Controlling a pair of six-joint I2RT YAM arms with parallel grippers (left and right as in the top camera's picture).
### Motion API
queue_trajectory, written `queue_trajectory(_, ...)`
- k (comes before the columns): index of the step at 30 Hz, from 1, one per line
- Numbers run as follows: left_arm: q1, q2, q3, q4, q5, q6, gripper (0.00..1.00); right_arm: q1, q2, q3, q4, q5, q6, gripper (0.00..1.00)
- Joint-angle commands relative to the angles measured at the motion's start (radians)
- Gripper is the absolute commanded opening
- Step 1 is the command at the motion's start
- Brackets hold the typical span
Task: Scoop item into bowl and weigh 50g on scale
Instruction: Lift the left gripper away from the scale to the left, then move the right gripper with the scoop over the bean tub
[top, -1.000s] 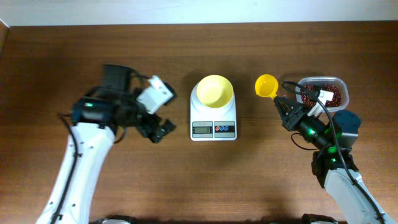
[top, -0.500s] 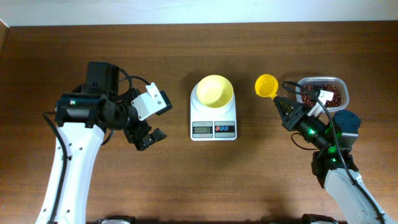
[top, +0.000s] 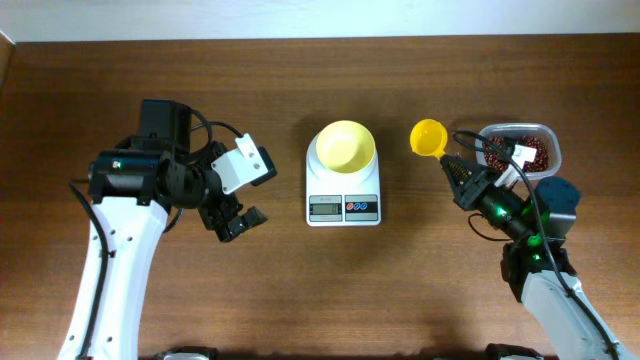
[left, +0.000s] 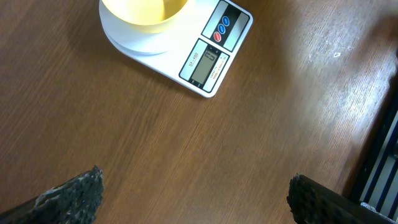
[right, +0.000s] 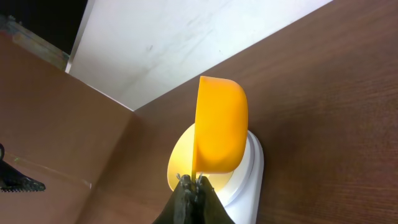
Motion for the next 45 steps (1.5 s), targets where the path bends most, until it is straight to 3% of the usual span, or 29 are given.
queue_trajectory(1, 0.000, -0.014, 0.017, 0.002, 0.022, 0.016, 0.99, -0.005, 0.001, 0.004, 0.004, -0.016, -0.015, 0.04)
queue_trajectory(14, 0.000, -0.014, 0.017, 0.002, 0.022, 0.016, 0.99, -0.010, 0.001, 0.004, 0.004, -0.278, 0.046, 0.04)
queue_trajectory(18, 0.000, -0.013, 0.017, 0.002, 0.022, 0.016, 0.99, -0.098, 0.001, 0.006, 0.015, -0.283, -0.005, 0.04)
queue_trajectory(27, 0.000, -0.014, 0.017, 0.002, 0.022, 0.016, 0.99, -0.178, 0.001, 0.212, -0.035, -0.336, -0.010, 0.04)
queue_trajectory(30, 0.000, -0.014, 0.017, 0.002, 0.021, 0.016, 0.99, -0.178, 0.001, 0.275, -0.235, -0.143, -0.208, 0.04)
queue_trajectory(35, 0.000, -0.013, 0.017, 0.002, 0.021, 0.016, 0.99, -0.176, 0.001, 0.361, -0.471, -0.120, -0.391, 0.04)
queue_trajectory(39, 0.000, -0.014, 0.017, 0.002, 0.021, 0.016, 0.99, -0.176, 0.001, 0.532, -0.932, 0.050, -0.656, 0.04)
queue_trajectory(41, 0.000, -0.014, 0.017, 0.002, 0.022, 0.016, 0.99, -0.176, 0.001, 0.576, -1.054, 0.137, -0.674, 0.04)
queue_trajectory(45, 0.000, -0.013, 0.017, 0.002, 0.021, 0.016, 0.99, -0.176, 0.000, 0.580, -1.098, 0.142, -0.620, 0.04)
